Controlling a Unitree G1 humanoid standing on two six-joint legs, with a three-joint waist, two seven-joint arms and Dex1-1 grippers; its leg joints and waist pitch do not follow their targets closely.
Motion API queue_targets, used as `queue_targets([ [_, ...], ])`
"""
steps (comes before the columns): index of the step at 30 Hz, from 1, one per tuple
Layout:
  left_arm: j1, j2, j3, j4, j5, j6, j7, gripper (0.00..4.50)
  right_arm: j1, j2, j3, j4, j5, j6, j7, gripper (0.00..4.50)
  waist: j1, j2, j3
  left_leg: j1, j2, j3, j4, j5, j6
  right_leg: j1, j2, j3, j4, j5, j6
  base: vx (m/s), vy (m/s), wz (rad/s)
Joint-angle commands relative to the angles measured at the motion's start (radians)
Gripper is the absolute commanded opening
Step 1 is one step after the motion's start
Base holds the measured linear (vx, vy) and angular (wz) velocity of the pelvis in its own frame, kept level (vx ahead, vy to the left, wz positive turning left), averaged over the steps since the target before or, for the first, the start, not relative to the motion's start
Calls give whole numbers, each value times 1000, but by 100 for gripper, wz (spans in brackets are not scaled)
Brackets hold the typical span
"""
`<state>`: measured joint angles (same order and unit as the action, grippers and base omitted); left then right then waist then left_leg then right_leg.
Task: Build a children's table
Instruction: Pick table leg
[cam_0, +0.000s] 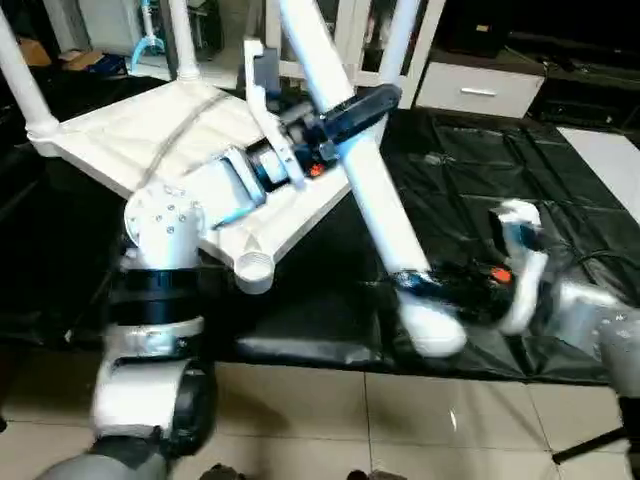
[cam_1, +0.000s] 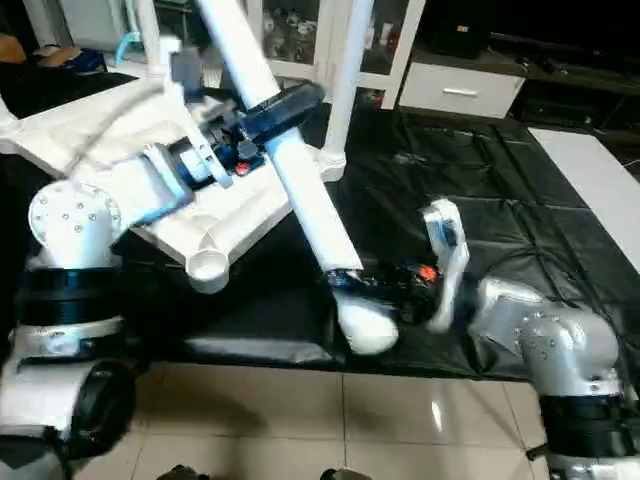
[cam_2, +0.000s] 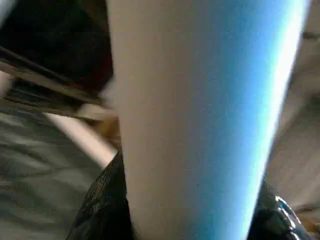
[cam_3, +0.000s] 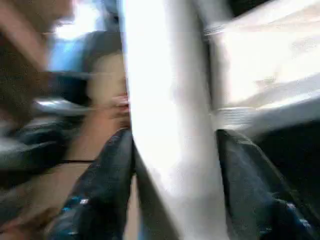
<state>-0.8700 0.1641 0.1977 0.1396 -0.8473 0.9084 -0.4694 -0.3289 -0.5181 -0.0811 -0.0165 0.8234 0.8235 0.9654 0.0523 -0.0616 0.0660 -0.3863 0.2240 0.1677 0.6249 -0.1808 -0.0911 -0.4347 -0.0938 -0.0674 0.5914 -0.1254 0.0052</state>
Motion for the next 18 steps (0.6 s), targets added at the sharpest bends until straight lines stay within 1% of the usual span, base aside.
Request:
queue_targets([
  [1,-26,39,-32,-20,94,-50,19,171,-16,-1,-56,0,-54,-85,-54,291,-6,9,-80,15,-10,7,-81,-281,-22,57,-20,10,-81,-446,-90,0,0,0],
  [2,-33,58,-47,-14,127,-69,28,170,-25,6,-69,4,-92,-142,-91,299,-7,12,-80,15,-10,7,-82,-280,-21,55,-20,10,-82,-460,-76,0,0,0],
  [3,-33,58,-47,-14,127,-69,28,170,-25,6,-69,4,-92,-142,-91,303,-11,12,-80,15,-11,8,-81,-272,-22,55,-19,10,-82,-458,-75,0,0,0],
  [4,-38,77,-65,-11,156,-88,30,169,-32,5,-72,12,-151,-217,-128,322,-12,12,-81,13,-11,7,-81,-269,-22,57,-19,10,-79,-451,-80,0,0,0],
  [5,-47,84,-67,-4,164,-95,33,169,-46,9,-87,24,-169,-261,-141,334,-15,14,-80,16,-10,9,-80,-271,-24,51,-18,11,-79,-443,-85,0,0,0],
  [6,-54,87,-70,1,170,-101,40,169,-57,14,-97,28,-173,-289,-136,342,-15,20,-82,17,-10,9,-79,-272,-24,51,-18,13,-77,-423,-97,0,0,0],
  [7,-57,87,-71,3,172,-102,43,169,-62,15,-101,29,-170,-296,-130,345,-14,19,-82,18,-10,10,-79,-276,-21,51,-16,13,-74,-400,-114,0,0,0],
  [8,-59,87,-71,4,172,-103,44,169,-65,16,-104,30,-168,-300,-127,345,-14,18,-83,17,-10,10,-80,-277,-18,54,-16,13,-72,-388,-121,0,0,0],
  [9,-64,86,-76,6,175,-97,51,169,-78,14,-101,31,-170,-301,-126,345,-15,17,-84,14,-9,9,-81,-264,-13,59,-16,14,-66,-357,-134,0,0,0],
  [10,-66,87,-84,9,180,-98,52,169,-85,13,-96,32,-179,-307,-130,345,-16,16,-83,13,-10,10,-80,-256,-9,61,-16,15,-64,-337,-145,0,0,0],
  [11,-66,87,-84,9,180,-98,52,169,-85,13,-96,32,-179,-307,-130,345,-16,16,-83,13,-10,10,-80,-256,-9,61,-16,15,-64,-337,-145,0,0,0],
  [12,-75,89,-105,16,202,-91,72,169,-116,3,-69,49,-215,-311,-149,377,-17,9,-84,13,-9,12,-78,-249,-3,60,-16,17,-62,-325,-158,0,0,0],
  [13,-77,89,-108,17,207,-90,79,169,-122,-1,-62,53,-225,-312,-154,384,-20,12,-84,10,-9,11,-79,-234,-6,62,-15,17,-57,-313,-162,0,0,0],
  [14,-77,89,-108,17,207,-90,79,169,-122,-1,-62,53,-225,-312,-154,385,-19,12,-85,11,-10,13,-77,-229,-5,62,-17,18,-58,-309,-164,0,0,0],
  [16,-81,86,-115,22,225,-91,92,169,-136,-8,-43,65,-252,-321,-165,415,-17,14,-86,11,-10,14,-76,-216,-2,64,-17,19,-56,-296,-170,0,0,0],
  [17,-91,82,-125,30,241,-90,99,169,-159,-19,9,68,-305,-328,-179,415,-21,0,-86,8,-10,15,-75,-211,1,65,-15,19,-57,-297,-169,0,0,0],
  [18,-97,79,-131,36,250,-89,101,169,-172,-25,45,67,-341,-332,-187,422,-19,8,-85,10,-10,14,-75,-197,-8,64,-17,20,-54,-300,-166,0,0,0],
])
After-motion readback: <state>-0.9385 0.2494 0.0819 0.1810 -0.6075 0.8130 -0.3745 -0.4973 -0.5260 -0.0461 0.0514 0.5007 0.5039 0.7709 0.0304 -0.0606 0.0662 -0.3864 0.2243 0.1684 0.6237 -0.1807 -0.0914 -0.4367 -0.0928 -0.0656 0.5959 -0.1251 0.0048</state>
